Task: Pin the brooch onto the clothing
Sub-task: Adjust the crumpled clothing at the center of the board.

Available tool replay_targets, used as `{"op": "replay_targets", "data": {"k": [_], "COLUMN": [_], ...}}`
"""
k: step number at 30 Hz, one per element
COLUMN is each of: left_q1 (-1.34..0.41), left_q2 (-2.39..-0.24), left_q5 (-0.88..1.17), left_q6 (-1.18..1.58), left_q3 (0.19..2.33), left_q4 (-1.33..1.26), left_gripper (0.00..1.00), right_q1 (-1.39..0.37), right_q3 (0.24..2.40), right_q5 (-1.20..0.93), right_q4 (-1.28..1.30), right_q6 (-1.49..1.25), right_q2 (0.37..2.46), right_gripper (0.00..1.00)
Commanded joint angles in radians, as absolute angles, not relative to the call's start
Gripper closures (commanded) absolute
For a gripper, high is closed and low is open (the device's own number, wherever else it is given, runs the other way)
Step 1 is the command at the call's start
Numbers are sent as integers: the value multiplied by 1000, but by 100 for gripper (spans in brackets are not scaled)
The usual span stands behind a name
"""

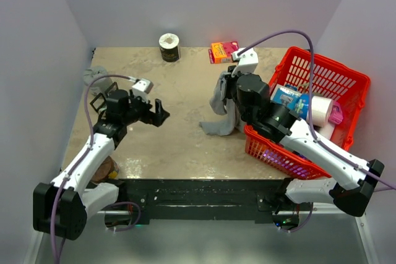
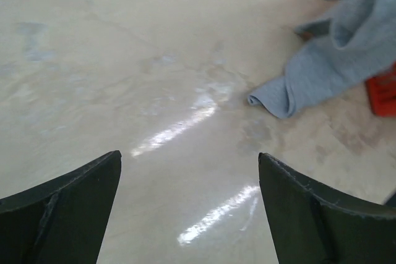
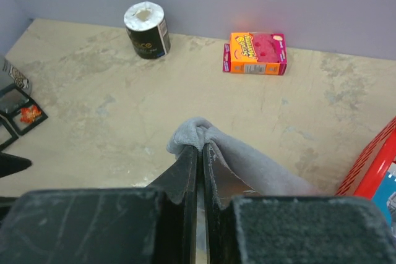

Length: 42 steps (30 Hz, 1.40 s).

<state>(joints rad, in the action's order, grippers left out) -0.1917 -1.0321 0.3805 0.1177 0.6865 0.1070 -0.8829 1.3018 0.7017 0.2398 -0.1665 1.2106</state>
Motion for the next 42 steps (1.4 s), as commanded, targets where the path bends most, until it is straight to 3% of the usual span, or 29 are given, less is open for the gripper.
{"op": "replay_targets", "data": {"k": [1,10,15,29,40,42], "left_q1": [-317,-388,-396,-503,-567,-572], "left_q2": [-1075,-1035,-1162,-1292,-1396,-1413], "left_q5": [653,750,772,755,736,732], "left_q6": [6,100,139,276,336,351], "left_q3": [765,788,828,810,851,862], "left_q4": [49,-195,-209,-305,-365,-380], "left_gripper": [4,2,2,21,28,37], "right_q1": [-879,-881,-879,-882,-881,-881], "right_q3": [1324,1503,1508,1459,1445,1440], "right_q5": [617,375,342,365,385,388], "right_q4": [235,279,279,284,291,293], "right_q6": [-195,-186,-201,-209,-210,-209], "right_q2": [1157,1198,1184,1141,1118,1114], "right_gripper": [100,100,100,100,100,100]}}
